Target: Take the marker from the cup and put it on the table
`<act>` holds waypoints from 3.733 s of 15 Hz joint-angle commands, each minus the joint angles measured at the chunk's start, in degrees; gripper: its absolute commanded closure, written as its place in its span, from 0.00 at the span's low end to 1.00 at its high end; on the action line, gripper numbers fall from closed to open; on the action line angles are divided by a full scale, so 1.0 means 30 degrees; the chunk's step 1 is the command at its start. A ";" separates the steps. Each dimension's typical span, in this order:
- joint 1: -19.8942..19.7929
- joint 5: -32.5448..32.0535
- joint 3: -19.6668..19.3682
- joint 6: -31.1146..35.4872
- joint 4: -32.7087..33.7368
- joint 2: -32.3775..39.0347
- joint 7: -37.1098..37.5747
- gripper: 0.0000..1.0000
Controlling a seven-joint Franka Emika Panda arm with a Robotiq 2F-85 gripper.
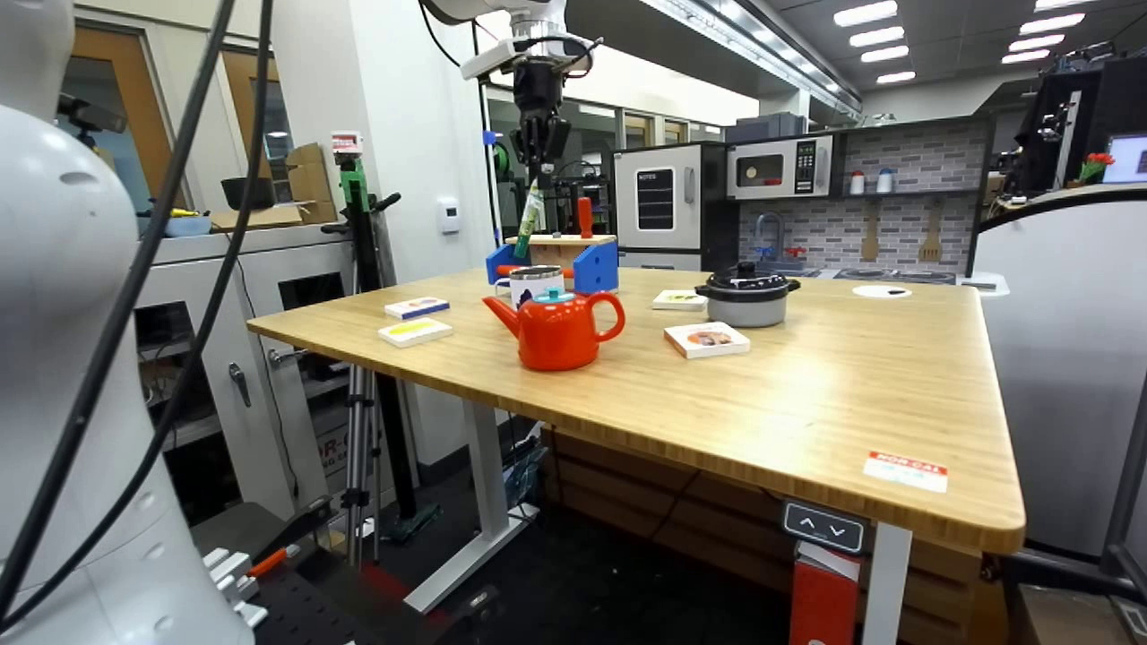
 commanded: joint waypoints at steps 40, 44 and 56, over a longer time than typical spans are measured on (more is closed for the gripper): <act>0.1944 -0.4511 0.1520 -0.1467 -0.0614 0.3508 -0.1442 0.95; 0.1899 -0.4336 0.1573 -0.1517 -0.0550 0.3455 -0.1555 0.95; 0.2539 -0.4071 0.2037 -0.1058 -0.1290 0.2702 -0.2293 0.95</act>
